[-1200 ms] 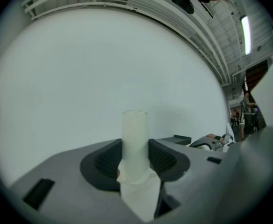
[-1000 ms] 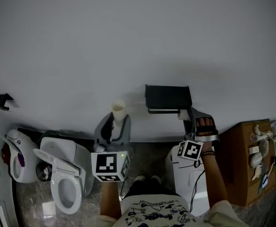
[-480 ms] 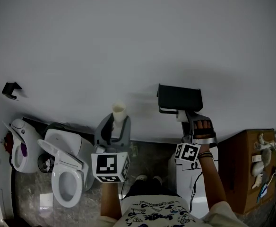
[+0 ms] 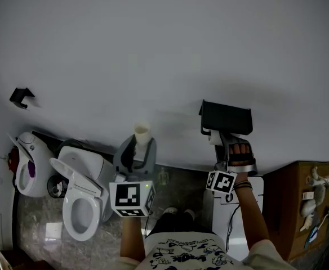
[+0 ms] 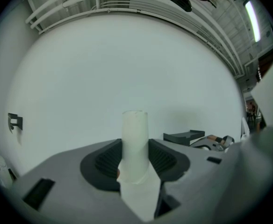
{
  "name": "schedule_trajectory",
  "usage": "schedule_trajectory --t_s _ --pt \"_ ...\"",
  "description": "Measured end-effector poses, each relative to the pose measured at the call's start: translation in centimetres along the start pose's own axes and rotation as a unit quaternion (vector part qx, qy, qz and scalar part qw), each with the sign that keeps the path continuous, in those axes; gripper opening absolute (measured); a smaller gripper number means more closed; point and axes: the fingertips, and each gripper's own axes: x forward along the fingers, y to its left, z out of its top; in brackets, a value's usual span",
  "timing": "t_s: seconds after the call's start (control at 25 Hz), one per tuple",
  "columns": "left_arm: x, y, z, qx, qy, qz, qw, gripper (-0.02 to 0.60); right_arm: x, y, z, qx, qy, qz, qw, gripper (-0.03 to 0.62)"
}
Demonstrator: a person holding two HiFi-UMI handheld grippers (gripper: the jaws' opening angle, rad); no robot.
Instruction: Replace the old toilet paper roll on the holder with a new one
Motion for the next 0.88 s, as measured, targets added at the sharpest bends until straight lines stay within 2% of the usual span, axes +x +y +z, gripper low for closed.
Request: schedule_trajectory --t_s 0.36,0.56,0.88 --pt "-0.2 0.3 0.0 0.002 0.002 -0.002 1.0 0.183 -0.1 0.1 0.9 0.009 -0.008 0.003 1.0 0.275" --pt "0.2 -0.2 0.0 0.001 0.001 -0.01 1.0 0.183 -0.9 -0.4 1.6 0.04 -0.04 -0.011 0.998 0.294" --pt "0.7 -1.8 -0.2 0.0 0.002 -0.031 0.9995 0.183 -3.0 -0.7 1.5 0.075 -0.049 -0.017 0.996 0.305"
